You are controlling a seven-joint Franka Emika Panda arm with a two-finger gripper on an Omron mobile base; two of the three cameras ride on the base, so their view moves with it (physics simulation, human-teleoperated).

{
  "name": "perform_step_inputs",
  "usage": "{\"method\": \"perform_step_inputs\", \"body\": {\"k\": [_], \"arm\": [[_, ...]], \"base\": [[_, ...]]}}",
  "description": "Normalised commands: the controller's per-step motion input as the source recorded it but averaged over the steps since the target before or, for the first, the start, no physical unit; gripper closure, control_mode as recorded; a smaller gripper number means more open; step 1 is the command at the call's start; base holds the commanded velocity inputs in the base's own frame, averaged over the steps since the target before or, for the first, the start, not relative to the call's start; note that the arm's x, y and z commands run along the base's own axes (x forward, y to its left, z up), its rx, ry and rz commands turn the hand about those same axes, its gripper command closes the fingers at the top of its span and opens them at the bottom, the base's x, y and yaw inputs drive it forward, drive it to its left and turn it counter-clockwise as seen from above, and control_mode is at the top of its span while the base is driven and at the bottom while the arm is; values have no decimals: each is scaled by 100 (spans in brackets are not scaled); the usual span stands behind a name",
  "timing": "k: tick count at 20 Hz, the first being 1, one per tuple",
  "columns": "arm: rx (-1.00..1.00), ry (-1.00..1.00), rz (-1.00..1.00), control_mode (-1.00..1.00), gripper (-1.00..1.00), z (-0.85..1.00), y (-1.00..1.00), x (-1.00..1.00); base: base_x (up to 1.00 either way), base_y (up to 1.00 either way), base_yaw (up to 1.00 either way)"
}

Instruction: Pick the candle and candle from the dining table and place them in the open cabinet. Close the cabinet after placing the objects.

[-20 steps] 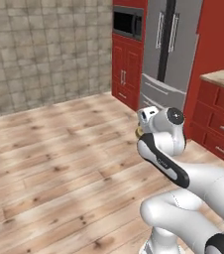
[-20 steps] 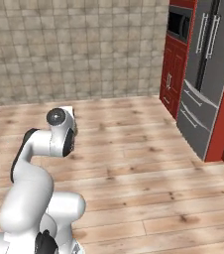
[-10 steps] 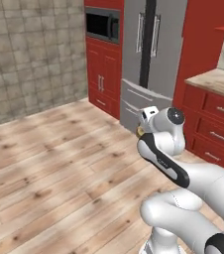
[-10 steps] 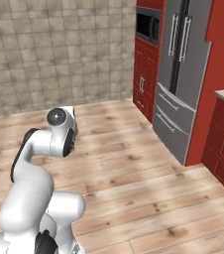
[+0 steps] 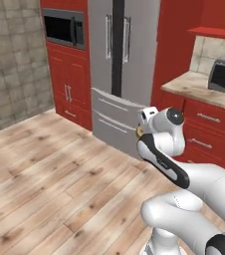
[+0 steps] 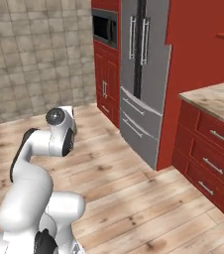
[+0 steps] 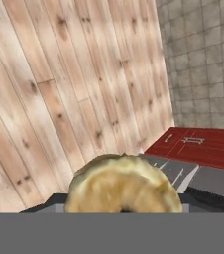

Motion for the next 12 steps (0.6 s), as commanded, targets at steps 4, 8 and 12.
{"method": "perform_step_inputs", "body": {"k": [4,8,12], "arm": [[0,0,0,100,100,0,0,0],[0,0,0,100,100,0,0,0],[0,0,0,100,100,0,0,0]], "base": [[66,-33,-39],[65,-30,-39],[63,-29,-40]]}}
